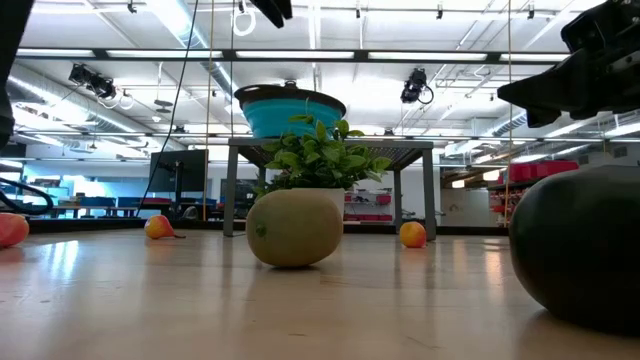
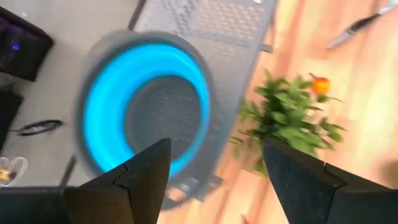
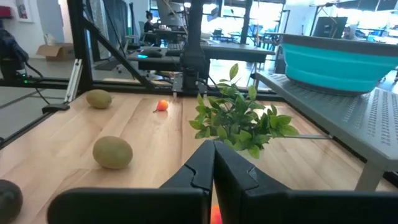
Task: Pick & Place Fruit
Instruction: Put the orange pear into the blue strainer bowl on the shelf
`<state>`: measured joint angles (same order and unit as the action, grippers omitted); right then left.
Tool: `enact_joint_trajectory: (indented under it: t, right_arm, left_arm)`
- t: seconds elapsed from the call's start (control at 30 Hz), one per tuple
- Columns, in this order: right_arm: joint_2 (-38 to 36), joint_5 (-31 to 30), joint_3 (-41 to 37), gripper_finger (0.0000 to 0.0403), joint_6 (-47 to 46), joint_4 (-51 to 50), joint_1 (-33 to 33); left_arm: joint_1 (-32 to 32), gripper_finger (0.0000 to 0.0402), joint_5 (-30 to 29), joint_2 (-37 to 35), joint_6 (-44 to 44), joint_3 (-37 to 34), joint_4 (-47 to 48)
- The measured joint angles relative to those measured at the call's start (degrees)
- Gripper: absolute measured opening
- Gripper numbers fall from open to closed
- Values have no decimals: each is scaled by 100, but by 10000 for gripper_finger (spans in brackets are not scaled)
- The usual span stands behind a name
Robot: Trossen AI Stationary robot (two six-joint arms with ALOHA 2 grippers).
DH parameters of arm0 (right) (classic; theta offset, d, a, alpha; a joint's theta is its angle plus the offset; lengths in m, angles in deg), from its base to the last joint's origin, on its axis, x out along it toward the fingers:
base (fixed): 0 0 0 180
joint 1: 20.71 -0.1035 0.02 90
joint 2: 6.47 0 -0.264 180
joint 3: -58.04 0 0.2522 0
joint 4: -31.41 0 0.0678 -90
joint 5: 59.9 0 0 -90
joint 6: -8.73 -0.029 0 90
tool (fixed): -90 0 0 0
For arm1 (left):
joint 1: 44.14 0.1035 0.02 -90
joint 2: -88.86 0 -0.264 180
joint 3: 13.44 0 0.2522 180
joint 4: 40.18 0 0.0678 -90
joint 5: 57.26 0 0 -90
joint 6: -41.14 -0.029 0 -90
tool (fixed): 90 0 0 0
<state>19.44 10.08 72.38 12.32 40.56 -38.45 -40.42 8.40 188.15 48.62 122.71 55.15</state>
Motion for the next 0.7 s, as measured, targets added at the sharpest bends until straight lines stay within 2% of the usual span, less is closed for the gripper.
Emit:
enact_joint_trajectory:
  t: [0.13, 0.37, 0.53, 0.7]
  right_arm:
    - [0, 221, 0, 17, 2, 0, 0]
    - [0, 269, 0, 17, -35, 8, 2]
    - [2, 259, 0, 17, -18, 135, 2]
    - [-2, 212, 0, 17, 9, 242, 2]
  left_arm:
    - [-367, 265, 9, -536, 401, -1076, -541]
    - [-796, 265, 366, -1889, 1139, -3646, -2108]
    - [-900, 265, 354, -2950, 1676, -5567, -3420]
    - [-894, 265, 437, -3615, 2233, -7166, -4346]
